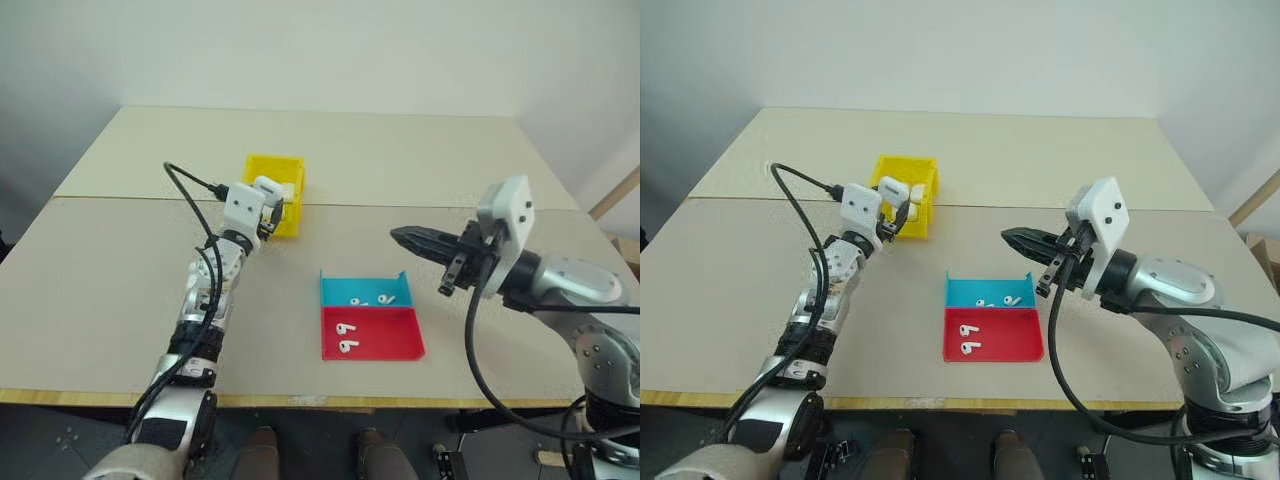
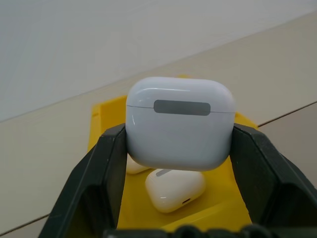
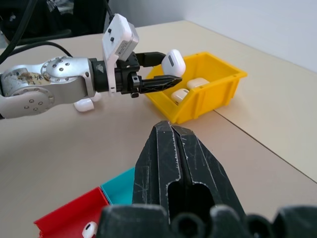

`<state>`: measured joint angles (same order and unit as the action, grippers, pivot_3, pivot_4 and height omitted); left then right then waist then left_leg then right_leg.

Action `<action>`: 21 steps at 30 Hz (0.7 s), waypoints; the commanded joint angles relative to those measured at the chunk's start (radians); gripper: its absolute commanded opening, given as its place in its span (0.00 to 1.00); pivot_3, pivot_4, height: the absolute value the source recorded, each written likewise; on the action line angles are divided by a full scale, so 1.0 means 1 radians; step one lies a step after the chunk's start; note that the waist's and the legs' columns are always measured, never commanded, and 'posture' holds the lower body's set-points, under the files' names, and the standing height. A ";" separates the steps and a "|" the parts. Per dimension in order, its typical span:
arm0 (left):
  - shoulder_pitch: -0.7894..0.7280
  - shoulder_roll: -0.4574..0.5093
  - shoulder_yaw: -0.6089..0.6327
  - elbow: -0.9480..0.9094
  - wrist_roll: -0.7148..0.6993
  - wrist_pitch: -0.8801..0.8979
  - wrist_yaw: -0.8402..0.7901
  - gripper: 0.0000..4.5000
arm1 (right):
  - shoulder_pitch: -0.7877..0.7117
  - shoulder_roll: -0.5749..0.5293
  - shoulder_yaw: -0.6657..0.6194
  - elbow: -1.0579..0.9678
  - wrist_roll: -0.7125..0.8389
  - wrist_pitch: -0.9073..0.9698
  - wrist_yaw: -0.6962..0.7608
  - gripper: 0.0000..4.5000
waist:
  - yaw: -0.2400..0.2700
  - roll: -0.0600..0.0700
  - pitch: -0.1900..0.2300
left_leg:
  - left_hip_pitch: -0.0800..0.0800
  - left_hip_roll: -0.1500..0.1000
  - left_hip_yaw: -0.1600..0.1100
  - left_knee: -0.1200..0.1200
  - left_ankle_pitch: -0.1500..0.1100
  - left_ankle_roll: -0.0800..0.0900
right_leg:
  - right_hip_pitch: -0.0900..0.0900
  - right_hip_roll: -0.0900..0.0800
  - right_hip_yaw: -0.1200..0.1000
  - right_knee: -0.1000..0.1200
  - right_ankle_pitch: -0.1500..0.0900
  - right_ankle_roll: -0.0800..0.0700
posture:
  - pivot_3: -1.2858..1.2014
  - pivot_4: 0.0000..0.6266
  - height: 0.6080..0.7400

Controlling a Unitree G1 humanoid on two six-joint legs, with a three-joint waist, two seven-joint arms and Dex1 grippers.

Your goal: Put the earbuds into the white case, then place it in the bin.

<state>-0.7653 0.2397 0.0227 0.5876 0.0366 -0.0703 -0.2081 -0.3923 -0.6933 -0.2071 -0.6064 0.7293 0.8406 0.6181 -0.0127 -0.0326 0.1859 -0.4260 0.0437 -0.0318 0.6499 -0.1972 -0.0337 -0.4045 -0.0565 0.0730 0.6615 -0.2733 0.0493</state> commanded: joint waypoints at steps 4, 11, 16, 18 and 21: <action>-0.138 -0.016 -0.003 0.208 0.028 -0.093 0.057 0.62 | 0.017 -0.024 0.000 -0.041 -0.012 -0.018 -0.023 0.01 | 0.001 0.000 0.000 | 0.000 -0.001 0.000 0.000 0.000 0.000 | 0.000 -0.001 0.000 0.000 0.000 0.000 | 0.52 0.24 1.00; -0.235 -0.036 -0.002 0.382 0.043 -0.170 0.108 0.99 | 0.009 -0.025 0.013 -0.038 -0.018 -0.018 -0.036 0.00 | -0.002 0.000 0.000 | 0.000 -0.001 0.000 0.000 0.000 0.000 | 0.000 -0.001 0.000 0.000 0.000 0.000 | 0.52 0.24 1.00; -0.208 -0.037 0.012 0.321 -0.007 -0.201 0.024 0.99 | 0.014 -0.029 0.008 -0.043 -0.010 -0.012 -0.041 0.00 | -0.001 0.000 0.000 | 0.000 -0.001 0.000 0.000 0.000 0.000 | 0.000 -0.001 0.000 0.000 0.000 0.000 | 0.52 0.24 1.00; -0.143 -0.032 0.015 0.195 -0.065 -0.204 -0.080 0.99 | 0.022 -0.035 -0.005 -0.050 0.001 -0.007 -0.037 0.00 | -0.002 0.000 0.000 | 0.000 -0.001 0.000 0.000 0.000 0.000 | 0.000 -0.001 0.000 0.001 0.000 0.000 | 0.52 0.24 1.00; 0.042 0.005 0.001 -0.156 -0.214 -0.143 -0.296 0.99 | 0.044 -0.070 -0.030 -0.048 0.034 0.002 0.001 0.00 | -0.006 0.000 0.000 | 0.000 -0.001 0.000 -0.001 0.001 -0.001 | 0.000 -0.001 0.000 0.000 0.000 0.000 | 0.52 0.24 1.00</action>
<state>-0.7735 0.2177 0.0267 0.6217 -0.0920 -0.2317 -0.3934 -0.3559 -0.7374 -0.1883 -0.6236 0.7331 0.8420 0.5981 -0.0184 -0.0325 0.1859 -0.4256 0.0431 -0.0315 0.6475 -0.1964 -0.0350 -0.4043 -0.0582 0.0730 0.6619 -0.2735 0.0497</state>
